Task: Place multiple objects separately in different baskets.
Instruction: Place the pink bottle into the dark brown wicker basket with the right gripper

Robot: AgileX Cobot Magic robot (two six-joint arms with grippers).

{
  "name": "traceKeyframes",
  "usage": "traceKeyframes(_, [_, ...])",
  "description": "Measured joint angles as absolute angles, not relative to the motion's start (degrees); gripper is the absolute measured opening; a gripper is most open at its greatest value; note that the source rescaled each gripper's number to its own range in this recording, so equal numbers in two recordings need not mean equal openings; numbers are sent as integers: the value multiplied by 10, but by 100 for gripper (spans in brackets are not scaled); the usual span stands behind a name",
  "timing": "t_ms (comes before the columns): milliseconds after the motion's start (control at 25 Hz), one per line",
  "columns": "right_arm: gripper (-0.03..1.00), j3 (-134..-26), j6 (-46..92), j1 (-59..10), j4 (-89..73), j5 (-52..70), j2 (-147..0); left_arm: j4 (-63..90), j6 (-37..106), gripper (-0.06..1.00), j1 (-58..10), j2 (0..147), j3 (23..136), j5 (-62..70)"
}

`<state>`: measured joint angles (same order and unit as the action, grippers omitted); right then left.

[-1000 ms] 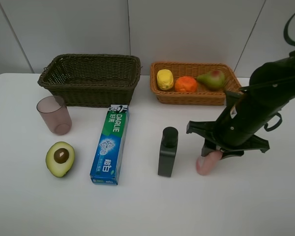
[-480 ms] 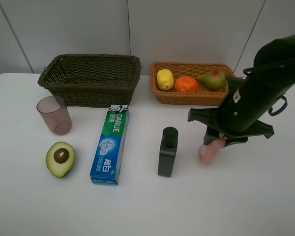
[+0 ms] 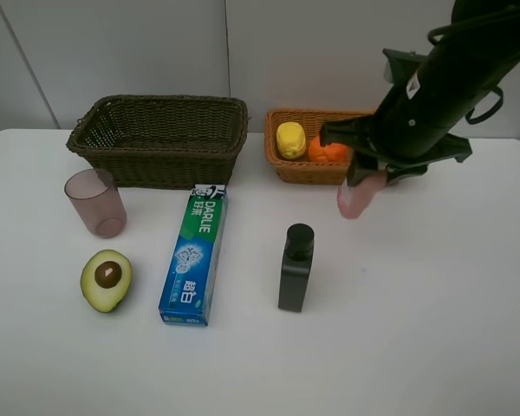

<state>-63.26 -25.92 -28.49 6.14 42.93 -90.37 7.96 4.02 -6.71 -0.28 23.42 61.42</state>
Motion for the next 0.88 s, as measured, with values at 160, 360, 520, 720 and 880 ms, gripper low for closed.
traceKeyframes(160, [0, -657, -205, -285, 37, 367, -905, 80, 40, 98, -67, -3, 234, 614])
traceKeyframes(360, [0, -723, -148, -285, 0, 339, -941, 80, 40, 98, -67, -3, 234, 614])
traceKeyframes(520, [0, -802, -84, -285, -50, 336, -999, 80, 40, 98, -67, -3, 234, 614])
traceKeyframes(720, [0, -911, -11, -285, -125, 337, -1075, 80, 40, 98, -67, -3, 234, 614])
traceKeyframes(880, [0, -987, 37, -285, -179, 348, -1142, 80, 40, 98, -67, -3, 234, 614])
